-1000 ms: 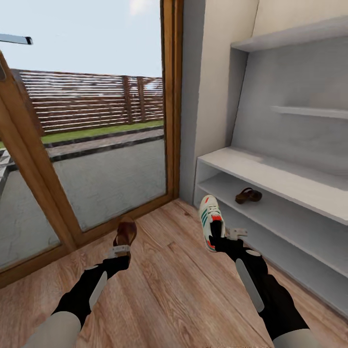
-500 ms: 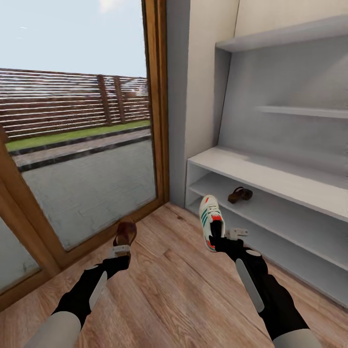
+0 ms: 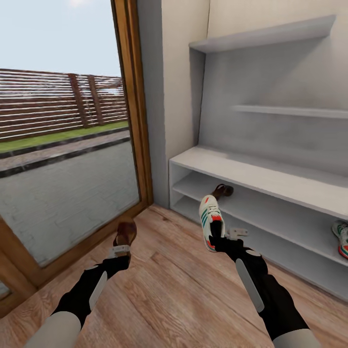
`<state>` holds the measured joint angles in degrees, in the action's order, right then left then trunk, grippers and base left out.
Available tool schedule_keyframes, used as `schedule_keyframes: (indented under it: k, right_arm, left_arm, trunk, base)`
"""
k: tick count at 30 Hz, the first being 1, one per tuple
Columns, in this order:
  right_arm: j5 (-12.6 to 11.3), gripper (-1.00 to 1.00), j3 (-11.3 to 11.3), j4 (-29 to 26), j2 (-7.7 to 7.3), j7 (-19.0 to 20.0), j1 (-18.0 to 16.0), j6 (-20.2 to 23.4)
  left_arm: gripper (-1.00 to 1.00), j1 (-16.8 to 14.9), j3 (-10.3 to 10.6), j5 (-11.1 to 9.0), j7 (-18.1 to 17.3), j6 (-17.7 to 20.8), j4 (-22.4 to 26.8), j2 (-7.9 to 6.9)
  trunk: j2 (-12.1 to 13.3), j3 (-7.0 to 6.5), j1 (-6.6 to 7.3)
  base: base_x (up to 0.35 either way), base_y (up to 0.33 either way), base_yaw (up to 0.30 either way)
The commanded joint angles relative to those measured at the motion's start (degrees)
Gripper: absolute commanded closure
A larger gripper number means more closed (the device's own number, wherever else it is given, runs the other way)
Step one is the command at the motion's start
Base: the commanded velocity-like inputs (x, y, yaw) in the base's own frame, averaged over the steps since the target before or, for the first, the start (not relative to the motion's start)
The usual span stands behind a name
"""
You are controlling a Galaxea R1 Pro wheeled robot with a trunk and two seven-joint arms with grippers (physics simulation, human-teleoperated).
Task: Pick up the two gym shoes and the two sandals from the corridor floor and place them onto the hallstand (shoe rack) in the corridor, making sure they are on the rack and not on the floor. Arrange them so the two gym shoes are next to each other and the two sandals are next to each other.
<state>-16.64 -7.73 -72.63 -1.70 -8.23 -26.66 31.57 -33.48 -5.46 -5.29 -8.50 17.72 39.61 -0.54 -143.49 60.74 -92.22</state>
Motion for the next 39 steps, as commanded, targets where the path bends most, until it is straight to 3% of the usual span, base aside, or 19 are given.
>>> schedule_keyframes:
  k: [1,16,39]
  right_arm:
    - [-0.59,1.00,-0.18,-0.06,-0.05,-0.56,-0.06,0.16]
    - [-0.59,1.00,-0.18,-0.06,-0.06,-0.56,-0.06,0.17]
    - [-0.59,1.00,-0.18,-0.03,-0.08,-0.56,-0.06,0.16]
  left_arm:
    - [1.00,0.00,-0.17,-0.60,-0.20,0.47,0.12,0.01]
    - [1.00,0.00,-0.17,-0.60,-0.20,0.47,0.12,0.01]
    - [1.00,0.00,-0.17,-0.60,-0.20,0.47,0.12,0.01]
  trunk:
    - [-0.02,0.05,0.01]
    - [-0.02,0.05,0.01]
    - [-0.02,0.05,0.01]
  base:
    - [0.006,0.000,-0.266]
    - [0.183,0.177,-0.266]
    - [0.013,0.047,-0.266]
